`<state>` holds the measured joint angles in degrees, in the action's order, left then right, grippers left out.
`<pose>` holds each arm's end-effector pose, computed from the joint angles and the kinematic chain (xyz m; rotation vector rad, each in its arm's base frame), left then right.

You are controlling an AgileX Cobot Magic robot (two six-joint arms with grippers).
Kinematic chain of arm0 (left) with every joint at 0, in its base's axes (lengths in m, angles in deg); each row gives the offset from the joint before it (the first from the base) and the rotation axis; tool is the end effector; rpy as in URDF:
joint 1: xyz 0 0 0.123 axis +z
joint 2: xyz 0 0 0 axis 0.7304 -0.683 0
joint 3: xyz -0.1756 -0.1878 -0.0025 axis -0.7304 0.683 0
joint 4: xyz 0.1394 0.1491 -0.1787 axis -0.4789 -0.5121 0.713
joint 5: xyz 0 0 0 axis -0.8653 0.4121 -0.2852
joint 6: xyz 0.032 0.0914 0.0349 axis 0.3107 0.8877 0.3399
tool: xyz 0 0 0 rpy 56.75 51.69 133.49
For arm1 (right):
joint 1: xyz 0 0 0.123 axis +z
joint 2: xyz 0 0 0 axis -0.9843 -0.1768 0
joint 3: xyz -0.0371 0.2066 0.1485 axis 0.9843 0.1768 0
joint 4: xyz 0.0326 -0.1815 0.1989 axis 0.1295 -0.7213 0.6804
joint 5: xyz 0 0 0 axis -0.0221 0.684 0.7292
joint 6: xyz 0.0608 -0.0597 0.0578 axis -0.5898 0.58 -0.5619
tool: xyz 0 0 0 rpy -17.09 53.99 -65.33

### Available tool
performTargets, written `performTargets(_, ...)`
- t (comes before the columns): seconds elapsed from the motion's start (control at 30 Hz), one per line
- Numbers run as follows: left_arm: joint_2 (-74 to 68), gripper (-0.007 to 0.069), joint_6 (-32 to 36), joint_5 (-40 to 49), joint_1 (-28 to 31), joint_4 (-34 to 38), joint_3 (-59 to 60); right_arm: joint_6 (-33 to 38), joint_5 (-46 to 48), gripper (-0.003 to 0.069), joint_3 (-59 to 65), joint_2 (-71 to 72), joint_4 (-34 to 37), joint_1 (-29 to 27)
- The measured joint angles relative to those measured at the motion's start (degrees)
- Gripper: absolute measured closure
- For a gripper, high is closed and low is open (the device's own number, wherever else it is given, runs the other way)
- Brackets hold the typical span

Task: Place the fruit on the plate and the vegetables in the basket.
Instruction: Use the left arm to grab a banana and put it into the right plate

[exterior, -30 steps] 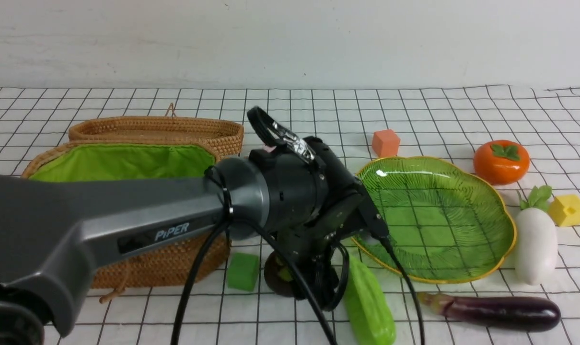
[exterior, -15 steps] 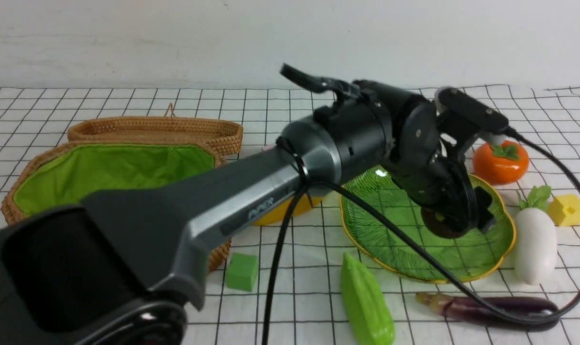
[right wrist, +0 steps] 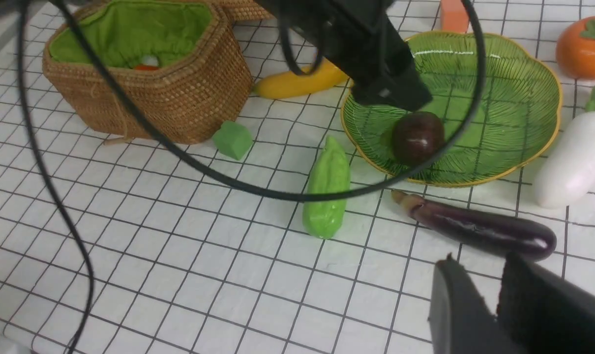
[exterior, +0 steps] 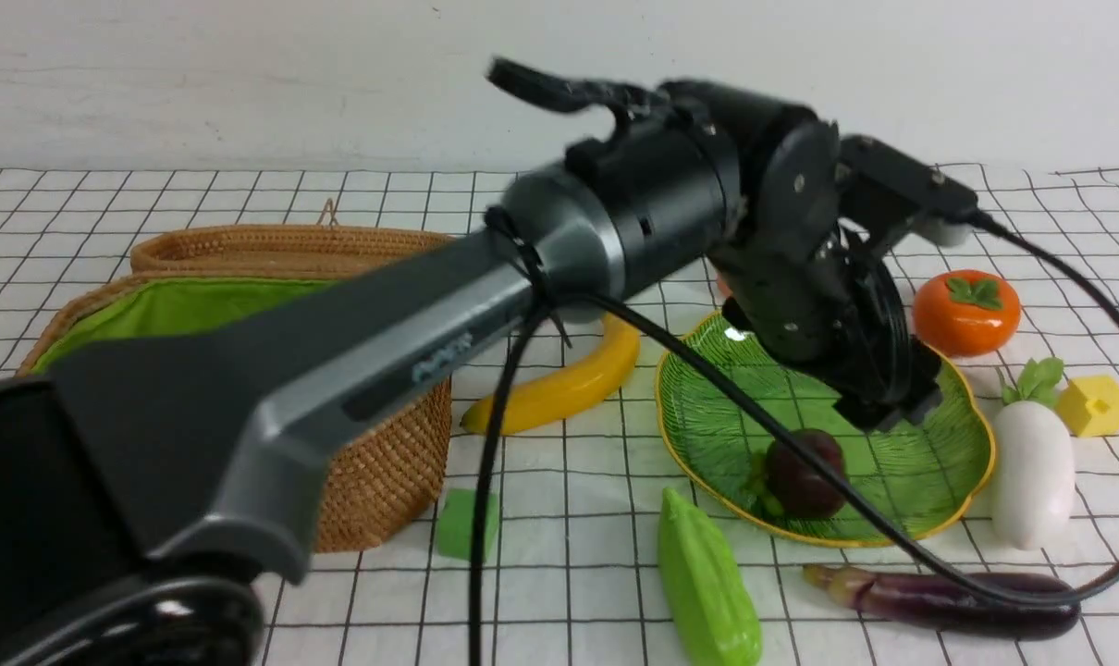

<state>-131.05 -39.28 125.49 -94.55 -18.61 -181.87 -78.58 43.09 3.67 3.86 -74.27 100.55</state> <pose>0.3301 -0.3738 0.2838 1.2139 2.1867 -0.3849 0.0440 0.0349 0.4081 -0.3377 2.0676 0.4767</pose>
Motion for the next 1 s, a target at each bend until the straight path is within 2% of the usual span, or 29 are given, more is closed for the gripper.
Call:
performTargets(0.1,6.7,0.0180,-3.8,6.0,0.0,-4.7,-0.2,1.2,-0.5,0.0496,0.0,0.0,0.2,0.0)
performTargets(0.13,7.1,0.0194,-4.3,6.4,0.0,-5.0,-0.2,1.2,-0.6,0.0496,0.0,0.0,0.2,0.0)
performTargets(0.17,9.7,0.0339,-6.2,7.7,0.0,-8.3,-0.6,1.4,-0.9,0.0494,0.0,0.0,0.2,0.0)
performTargets(0.2,10.3,0.0393,-6.1,8.7,0.0,-9.3,-0.7,1.4,-0.9,0.0492,0.0,0.0,0.2,0.0)
performTargets(0.23,11.0,0.0501,-4.7,10.7,0.2,-11.0,-0.7,1.4,-1.0,0.0490,0.0,0.0,0.2,0.0)
performTargets(0.33,9.6,0.0637,-1.6,14.4,2.5,-9.8,-0.7,1.4,-1.3,0.0486,0.0,0.0,0.2,0.0)
performTargets(0.37,9.4,0.0637,-1.5,14.4,2.8,-9.5,-0.7,1.4,-1.3,0.0486,0.0,0.0,0.2,0.0)
performTargets(0.53,2.3,0.0619,2.7,14.7,11.3,-2.6,-0.7,1.4,-1.4,0.0482,0.0,0.0,0.5,0.0)
performTargets(0.63,-1.6,0.0545,8.5,14.7,16.2,-1.3,-0.6,1.4,-1.1,0.0480,0.0,0.0,0.5,0.0)
performTargets(0.73,-5.1,0.0386,12.4,14.1,18.6,-1.5,-0.6,1.4,-0.7,0.0480,0.0,0.0,0.5,0.0)
performTargets(0.9,-8.9,0.0158,13.5,8.0,18.4,-4.7,-0.6,1.4,-0.6,0.0479,0.0,0.0,0.5,0.0)
performTargets(1.0,-10.8,0.0096,13.9,5.3,18.4,-6.7,-0.6,1.4,-0.5,0.0477,0.0,0.0,0.5,0.0)
